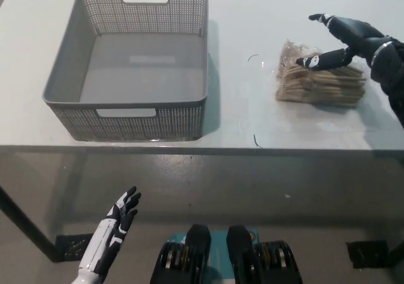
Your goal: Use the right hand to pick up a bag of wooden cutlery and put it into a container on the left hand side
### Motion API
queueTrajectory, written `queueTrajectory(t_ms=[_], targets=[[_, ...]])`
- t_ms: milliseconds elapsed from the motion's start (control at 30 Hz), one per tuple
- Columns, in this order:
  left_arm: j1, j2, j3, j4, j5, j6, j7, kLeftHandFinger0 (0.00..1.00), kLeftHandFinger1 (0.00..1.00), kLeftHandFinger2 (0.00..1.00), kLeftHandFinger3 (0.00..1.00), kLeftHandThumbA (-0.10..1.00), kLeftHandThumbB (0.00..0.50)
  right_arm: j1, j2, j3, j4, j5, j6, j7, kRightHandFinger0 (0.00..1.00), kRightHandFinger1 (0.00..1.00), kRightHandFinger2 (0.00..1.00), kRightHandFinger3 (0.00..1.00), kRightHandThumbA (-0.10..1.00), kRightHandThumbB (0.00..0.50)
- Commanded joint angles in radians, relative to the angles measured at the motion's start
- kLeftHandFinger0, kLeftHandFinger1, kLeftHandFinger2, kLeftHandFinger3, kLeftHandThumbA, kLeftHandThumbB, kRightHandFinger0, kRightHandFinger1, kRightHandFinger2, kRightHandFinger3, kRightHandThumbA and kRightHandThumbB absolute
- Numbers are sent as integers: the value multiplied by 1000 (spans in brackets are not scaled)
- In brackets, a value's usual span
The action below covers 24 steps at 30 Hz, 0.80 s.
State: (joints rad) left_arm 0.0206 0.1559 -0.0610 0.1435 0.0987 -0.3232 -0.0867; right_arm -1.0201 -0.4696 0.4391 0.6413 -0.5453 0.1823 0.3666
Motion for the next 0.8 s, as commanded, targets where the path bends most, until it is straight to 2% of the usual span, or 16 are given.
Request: queueTrajectory(t_ms=[0, 200, 267, 433, 667, 767], targets=[[-18, 21, 0, -22, -5, -21, -15, 1000, 1000, 1000, 1000, 981, 28, -79, -49, 0, 6, -21, -10, 49, 1000, 1000, 1000, 1000, 779, 500], [-16, 22, -1, -28, -2, -11, -20, 1000, 1000, 1000, 1000, 999, 40, -69, -63, 1, 12, -13, -1, 79, 1000, 1000, 1000, 1000, 795, 500], [-18, 24, -1, -25, -4, -17, -24, 1000, 1000, 1000, 1000, 995, 22, -68, -65, 4, 21, -12, 1, 95, 1000, 1000, 1000, 1000, 793, 500], [-23, 26, 1, -27, -4, -14, -25, 1000, 1000, 1000, 1000, 987, 31, -68, -66, -2, 37, 4, -9, 124, 1000, 1000, 1000, 1000, 780, 500], [-37, 35, 0, -29, -7, -3, -33, 1000, 1000, 1000, 1000, 982, 31, -95, -75, -38, 84, 112, -66, 258, 1000, 1000, 1000, 1000, 818, 500], [-38, 34, 0, -29, -18, -4, -39, 1000, 1000, 1000, 1000, 966, 16, -102, -79, -31, 87, 107, -73, 277, 1000, 1000, 1000, 1000, 841, 500]])
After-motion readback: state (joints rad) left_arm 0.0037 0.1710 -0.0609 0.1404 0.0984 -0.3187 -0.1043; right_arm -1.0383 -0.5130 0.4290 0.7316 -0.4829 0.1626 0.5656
